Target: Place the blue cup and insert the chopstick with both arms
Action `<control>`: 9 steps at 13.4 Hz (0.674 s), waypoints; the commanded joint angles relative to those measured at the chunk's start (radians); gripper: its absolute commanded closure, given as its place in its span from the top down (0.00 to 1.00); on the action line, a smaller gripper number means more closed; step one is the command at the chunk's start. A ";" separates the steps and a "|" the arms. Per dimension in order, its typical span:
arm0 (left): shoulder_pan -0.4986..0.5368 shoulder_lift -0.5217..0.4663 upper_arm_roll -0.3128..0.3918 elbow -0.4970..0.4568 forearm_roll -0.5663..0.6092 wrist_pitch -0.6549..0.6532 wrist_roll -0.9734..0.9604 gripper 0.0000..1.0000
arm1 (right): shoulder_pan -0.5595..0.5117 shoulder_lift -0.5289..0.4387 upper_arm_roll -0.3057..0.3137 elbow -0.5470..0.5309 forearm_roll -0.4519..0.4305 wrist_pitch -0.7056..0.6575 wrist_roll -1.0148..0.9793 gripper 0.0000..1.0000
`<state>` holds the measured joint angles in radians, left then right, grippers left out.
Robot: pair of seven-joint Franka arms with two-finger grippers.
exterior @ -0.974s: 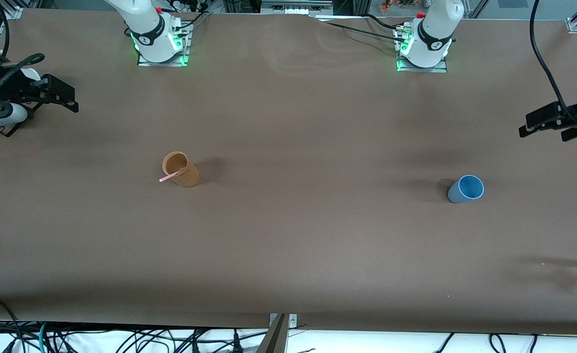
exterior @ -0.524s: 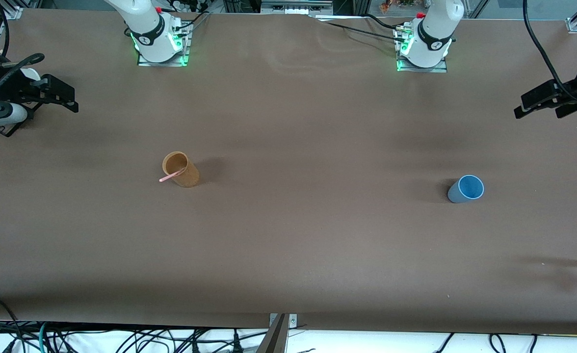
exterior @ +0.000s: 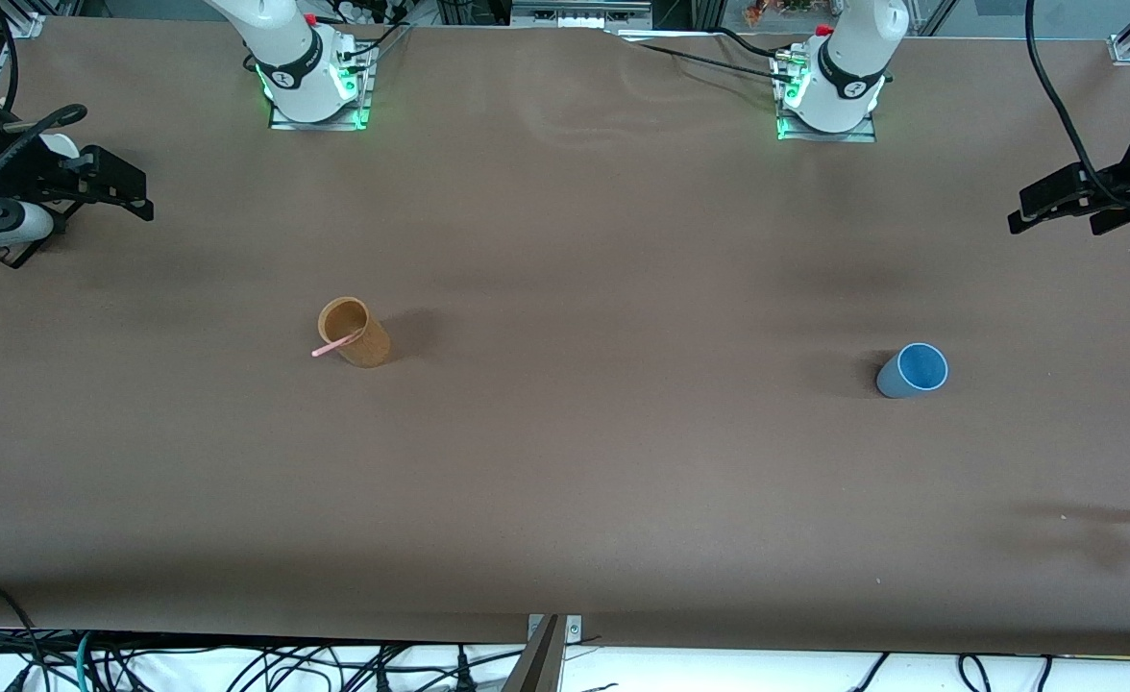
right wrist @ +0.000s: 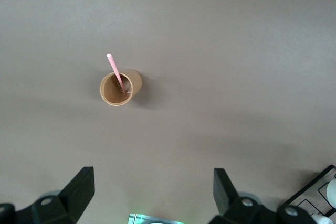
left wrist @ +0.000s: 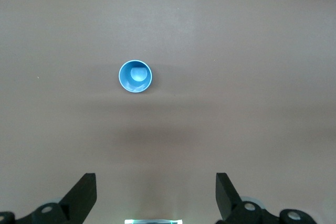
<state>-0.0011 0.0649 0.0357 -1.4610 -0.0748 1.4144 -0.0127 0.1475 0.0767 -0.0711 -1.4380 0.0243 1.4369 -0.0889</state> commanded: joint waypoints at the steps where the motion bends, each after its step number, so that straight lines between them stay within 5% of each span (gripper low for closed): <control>1: 0.007 -0.002 -0.011 -0.002 0.026 0.006 0.023 1.00 | -0.009 -0.005 0.008 0.005 -0.009 -0.001 -0.017 1.00; 9: 0.006 -0.002 -0.010 0.002 0.059 0.008 0.046 1.00 | -0.009 -0.006 0.008 -0.001 0.002 -0.009 -0.008 1.00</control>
<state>-0.0005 0.0665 0.0338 -1.4611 -0.0475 1.4155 -0.0051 0.1475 0.0788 -0.0710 -1.4381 0.0246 1.4353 -0.0889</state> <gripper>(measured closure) 0.000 0.000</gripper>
